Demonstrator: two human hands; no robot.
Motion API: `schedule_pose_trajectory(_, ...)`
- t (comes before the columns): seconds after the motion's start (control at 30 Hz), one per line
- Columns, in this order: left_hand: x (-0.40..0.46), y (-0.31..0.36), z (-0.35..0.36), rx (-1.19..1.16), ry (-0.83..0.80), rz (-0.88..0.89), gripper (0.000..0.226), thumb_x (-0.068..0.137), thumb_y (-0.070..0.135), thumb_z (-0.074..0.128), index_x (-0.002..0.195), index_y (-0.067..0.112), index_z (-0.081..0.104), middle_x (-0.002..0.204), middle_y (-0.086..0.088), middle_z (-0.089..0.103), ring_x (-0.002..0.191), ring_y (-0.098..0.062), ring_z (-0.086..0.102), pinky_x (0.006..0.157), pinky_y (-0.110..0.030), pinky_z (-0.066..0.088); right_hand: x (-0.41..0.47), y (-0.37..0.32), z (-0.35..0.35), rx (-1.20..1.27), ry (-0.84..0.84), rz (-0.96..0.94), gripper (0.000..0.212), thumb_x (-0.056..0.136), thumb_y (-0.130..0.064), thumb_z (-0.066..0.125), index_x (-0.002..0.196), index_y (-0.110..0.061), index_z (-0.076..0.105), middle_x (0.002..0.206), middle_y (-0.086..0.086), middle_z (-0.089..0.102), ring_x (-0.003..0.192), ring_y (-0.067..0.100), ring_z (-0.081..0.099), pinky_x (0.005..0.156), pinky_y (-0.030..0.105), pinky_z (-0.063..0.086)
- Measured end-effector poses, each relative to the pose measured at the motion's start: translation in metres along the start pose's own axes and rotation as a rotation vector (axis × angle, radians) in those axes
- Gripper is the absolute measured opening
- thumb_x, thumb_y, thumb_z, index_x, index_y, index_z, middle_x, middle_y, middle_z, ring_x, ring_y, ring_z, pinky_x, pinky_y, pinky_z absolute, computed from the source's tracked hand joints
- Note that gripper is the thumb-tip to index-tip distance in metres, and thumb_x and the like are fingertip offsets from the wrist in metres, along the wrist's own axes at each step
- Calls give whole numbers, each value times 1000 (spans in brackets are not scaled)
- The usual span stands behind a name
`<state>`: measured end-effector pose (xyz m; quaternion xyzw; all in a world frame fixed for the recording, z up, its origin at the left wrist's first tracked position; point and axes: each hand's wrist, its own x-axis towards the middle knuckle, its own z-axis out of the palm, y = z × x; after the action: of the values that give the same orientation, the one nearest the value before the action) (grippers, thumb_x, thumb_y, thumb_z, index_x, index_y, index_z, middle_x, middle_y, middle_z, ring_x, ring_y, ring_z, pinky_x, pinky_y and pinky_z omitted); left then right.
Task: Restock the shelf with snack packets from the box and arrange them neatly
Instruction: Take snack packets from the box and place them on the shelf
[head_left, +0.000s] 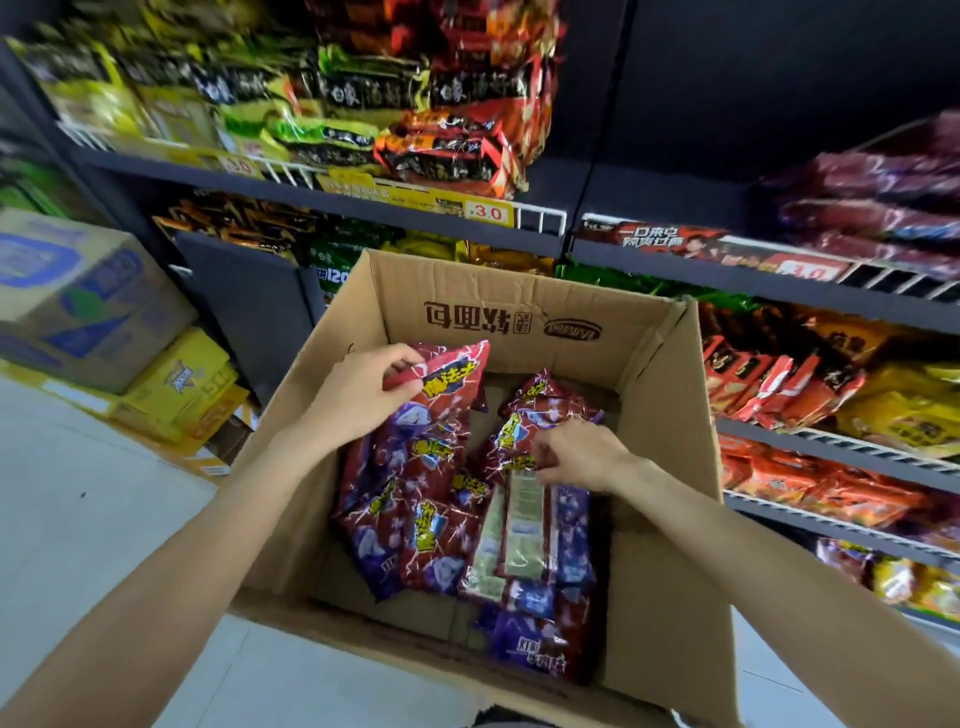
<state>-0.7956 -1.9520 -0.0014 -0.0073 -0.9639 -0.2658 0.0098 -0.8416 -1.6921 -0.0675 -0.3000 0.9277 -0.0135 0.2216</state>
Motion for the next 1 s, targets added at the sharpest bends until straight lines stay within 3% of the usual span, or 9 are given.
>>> schedule_pose_trajectory(0.2,-15,5,27,-6,88,-66,23,89,23,63,111,19,61,109,2,66,99,-14,60,81,-23,41,-6,-20,40,-142,-96,-105,49,81,-46,66,118,-17,53,117,6,59,108,27,56,80,37,46)
schedule_pose_trajectory(0.33,-29,-8,46,20,42,-115,23,88,25,63,110,21,60,108,4,66,97,-14,61,78,-23,43,-5,-29,70,-428,-278,-149,98,73,-56,70,145,-10,22,144,16,37,129,34,38,102,49,35)
schedule_pose_trajectory(0.4,-31,-14,52,27,21,-113,22,88,26,63,110,23,59,107,5,67,94,-13,63,76,-24,46,-2,-33,81,-585,-290,-160,107,72,-59,69,149,-9,13,148,19,28,134,37,30,107,55,26)
schedule_pose_trajectory(0.47,-31,-18,54,33,21,-112,22,89,26,62,110,23,59,107,6,67,95,-13,63,75,-24,46,0,-36,91,-653,-245,-164,93,82,-46,66,149,-10,13,149,20,26,134,39,29,109,59,24)
schedule_pose_trajectory(0.57,-31,-22,56,60,23,-101,24,89,26,62,112,21,59,109,4,67,95,-13,64,73,-22,45,0,-35,93,-640,-170,-216,67,87,-30,62,142,-8,30,140,20,38,125,36,40,104,57,31)
schedule_pose_trajectory(0.67,-30,-27,54,59,31,-104,22,89,25,61,111,21,58,108,5,67,95,-14,64,73,-24,47,-2,-36,78,-578,-50,-347,38,77,-17,70,113,-12,61,111,11,62,100,25,61,86,41,45)
schedule_pose_trajectory(0.73,-27,-31,50,54,30,-114,21,89,26,61,110,23,58,108,5,67,97,-14,64,76,-28,51,-3,-33,59,-464,-1,-311,22,78,-9,67,99,-13,66,95,6,67,87,22,66,79,35,47)
schedule_pose_trajectory(0.87,-18,-29,38,43,43,-81,22,89,24,61,111,21,59,108,5,67,98,-15,63,78,-27,49,2,-7,6,-161,143,-78,31,86,2,49,113,-12,52,96,10,65,91,31,63,68,34,45)
schedule_pose_trajectory(1.0,-1,-3,13,52,164,33,14,90,22,60,104,22,61,98,8,66,90,-14,62,75,-31,48,-20,27,-57,334,413,56,18,84,-12,62,101,-19,65,92,-2,69,86,18,65,83,35,52)
